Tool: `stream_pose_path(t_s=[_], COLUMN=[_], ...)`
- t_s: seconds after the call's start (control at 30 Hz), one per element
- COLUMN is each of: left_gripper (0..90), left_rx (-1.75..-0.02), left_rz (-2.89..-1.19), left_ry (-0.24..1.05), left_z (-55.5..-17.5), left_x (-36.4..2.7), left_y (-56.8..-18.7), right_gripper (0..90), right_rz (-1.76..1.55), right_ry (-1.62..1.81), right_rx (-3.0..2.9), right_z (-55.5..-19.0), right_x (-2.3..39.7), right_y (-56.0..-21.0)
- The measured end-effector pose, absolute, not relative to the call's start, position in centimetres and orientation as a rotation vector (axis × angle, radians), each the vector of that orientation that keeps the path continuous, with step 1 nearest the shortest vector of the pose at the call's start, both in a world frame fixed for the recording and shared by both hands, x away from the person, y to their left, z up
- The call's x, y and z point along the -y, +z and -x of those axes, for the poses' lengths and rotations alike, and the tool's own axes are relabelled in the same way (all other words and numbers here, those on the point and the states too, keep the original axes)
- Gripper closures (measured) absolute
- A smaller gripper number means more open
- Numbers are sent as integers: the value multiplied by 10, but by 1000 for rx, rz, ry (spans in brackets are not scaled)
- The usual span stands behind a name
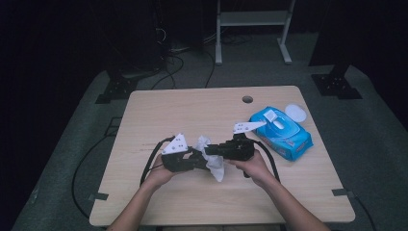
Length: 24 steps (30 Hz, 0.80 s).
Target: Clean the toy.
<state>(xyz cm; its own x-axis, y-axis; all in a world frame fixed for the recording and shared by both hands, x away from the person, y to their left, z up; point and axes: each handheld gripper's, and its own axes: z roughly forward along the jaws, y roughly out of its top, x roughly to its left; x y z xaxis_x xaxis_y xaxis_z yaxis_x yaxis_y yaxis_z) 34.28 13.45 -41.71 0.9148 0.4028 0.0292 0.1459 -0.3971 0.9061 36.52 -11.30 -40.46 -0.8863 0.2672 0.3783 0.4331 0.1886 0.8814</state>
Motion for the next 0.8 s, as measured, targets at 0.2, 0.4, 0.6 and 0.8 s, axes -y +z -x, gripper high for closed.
stream_pose_path(t_s=[0.2, 0.4, 0.6, 0.8], left_gripper=[649, 651, 652, 647], left_rx=[-436, -461, -497, -516], left_rz=[-1984, -2017, -2092, -2088], left_ry=[307, 323, 346, 327], left_z=[-343, -343, -341, -344], left_x=[-144, -150, -153, -159], left_y=[-424, -436, -452, -456], right_gripper=[847, 847, 847, 847], right_rz=[766, 822, 824, 815], right_ry=[-1722, -1665, -1612, -1615], right_rx=[2414, 2506, 2555, 2565], right_z=[-373, -377, -378, -378], right_x=[118, 123, 114, 104], right_y=[-414, -429, -438, -440])
